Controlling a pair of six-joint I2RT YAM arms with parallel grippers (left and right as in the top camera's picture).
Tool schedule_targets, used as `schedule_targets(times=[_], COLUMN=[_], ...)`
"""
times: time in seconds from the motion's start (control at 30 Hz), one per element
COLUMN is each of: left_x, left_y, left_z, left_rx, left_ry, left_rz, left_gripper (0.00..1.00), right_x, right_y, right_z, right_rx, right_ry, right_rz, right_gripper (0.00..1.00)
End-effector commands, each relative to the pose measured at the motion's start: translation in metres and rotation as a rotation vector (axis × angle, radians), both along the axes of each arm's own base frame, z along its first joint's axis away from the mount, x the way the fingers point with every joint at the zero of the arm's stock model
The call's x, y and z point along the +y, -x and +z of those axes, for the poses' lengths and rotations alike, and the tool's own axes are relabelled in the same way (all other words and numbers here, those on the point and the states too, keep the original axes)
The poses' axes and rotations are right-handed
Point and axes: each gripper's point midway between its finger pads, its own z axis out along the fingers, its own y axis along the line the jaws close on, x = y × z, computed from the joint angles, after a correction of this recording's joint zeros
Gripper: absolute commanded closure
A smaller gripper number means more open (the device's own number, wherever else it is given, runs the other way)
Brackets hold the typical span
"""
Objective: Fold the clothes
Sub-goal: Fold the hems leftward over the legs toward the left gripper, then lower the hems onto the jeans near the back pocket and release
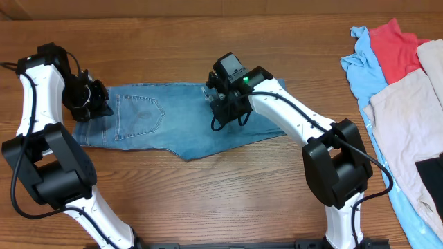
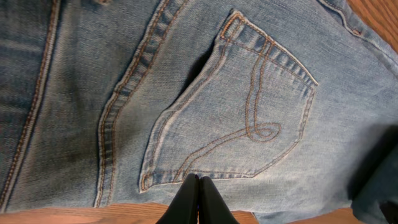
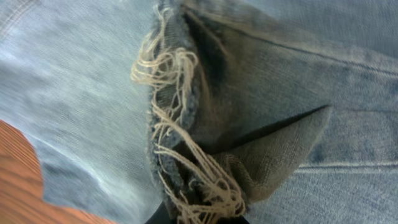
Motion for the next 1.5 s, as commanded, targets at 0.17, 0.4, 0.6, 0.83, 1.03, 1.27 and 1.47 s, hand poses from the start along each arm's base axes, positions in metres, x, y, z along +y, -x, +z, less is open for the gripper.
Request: schedule_targets(times=[0.17, 0.4, 0.6, 0.83, 1.03, 1.27, 1.47], left_x=[-0.002, -0.002, -0.002, -0.002, -0.002, -0.002, -0.002], left_y=[-0.005, -0.006, -0.005, -0.004, -0.005, -0.005, -0.005], left_z=[0.004, 0.004, 0.004, 0.004, 0.004, 0.004, 0.004], left_rx=[-0.015, -0.017, -0.017, -0.009, -0.014, -0.013, -0.014], left_ry=[-0.005, -0.006, -0.006, -0.003, -0.006, -0.005, -0.005], left_rz=[-0.011, -0.012, -0.012, -0.012, -0.012, -0.012, -0.012], left_gripper=[0.95, 0.95, 0.94, 0.94, 0.93, 0.93, 0.92], right_x=[0.021, 0.024, 0.031, -0.047, -0.083, -0.078, -0.075], right_y=[-0.013, -0.015, -0.014, -0.055, -0.045, -0.035, -0.037], right_z=[0.014, 0.015, 0.021, 0.031, 0.011, -0.016, -0.033], right_rx=[-0.045, -0.055, -0.05, -0.046, 0.044, 0.05, 0.017], right_ry=[-0.091, -0.103, -0.144, -0.021, 0.038, 0.043, 0.019], right_rz=[-0.054, -0.052, -0.026, -0.314, -0.371, -0.354, -0.351], right_gripper=[0.9, 0.86, 0.56, 0.5, 0.51, 0.51, 0.5])
